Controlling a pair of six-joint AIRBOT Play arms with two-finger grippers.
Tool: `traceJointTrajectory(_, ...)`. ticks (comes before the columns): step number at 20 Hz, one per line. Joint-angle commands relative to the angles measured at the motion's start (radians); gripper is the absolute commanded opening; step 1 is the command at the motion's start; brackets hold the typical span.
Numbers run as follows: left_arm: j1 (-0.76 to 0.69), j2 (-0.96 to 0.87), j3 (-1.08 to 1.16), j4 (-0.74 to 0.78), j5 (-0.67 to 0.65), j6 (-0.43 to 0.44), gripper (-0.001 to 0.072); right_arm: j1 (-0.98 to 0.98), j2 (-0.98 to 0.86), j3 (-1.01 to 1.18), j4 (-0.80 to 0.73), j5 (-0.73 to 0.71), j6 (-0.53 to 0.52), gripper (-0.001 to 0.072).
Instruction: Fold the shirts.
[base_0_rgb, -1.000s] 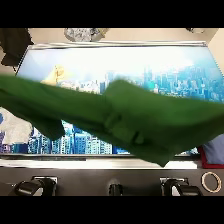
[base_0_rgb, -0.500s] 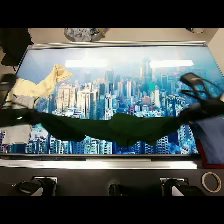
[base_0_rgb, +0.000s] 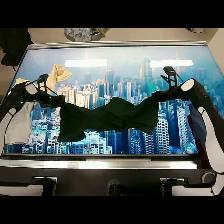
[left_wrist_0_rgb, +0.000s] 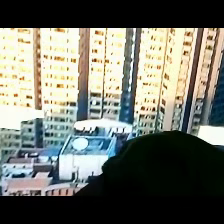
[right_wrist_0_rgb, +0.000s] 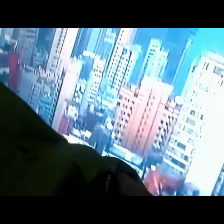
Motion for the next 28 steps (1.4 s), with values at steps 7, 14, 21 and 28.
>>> traceJointTrajectory(7,0.231,0.011,0.099,-0.113,-0.307,0.183,0.0656,-0.233,0.074,0.077,-0.026,0.488,-0.087,0.0577)
traceJointTrajectory(14,0.266,0.131,-0.389,-0.235,-0.132,0.295,0.0538,-0.321,0.186,-0.251,-0.047,0.554,-0.143,0.0568)
traceJointTrajectory(21,0.179,0.121,-0.415,-0.421,0.110,0.314,0.0537,-0.321,0.190,-0.397,0.024,0.481,-0.151,0.0573)
traceJointTrajectory(28,0.212,0.146,-0.325,-0.350,-0.034,0.320,0.0525,-0.321,0.190,-0.475,0.091,0.442,-0.196,0.0573)
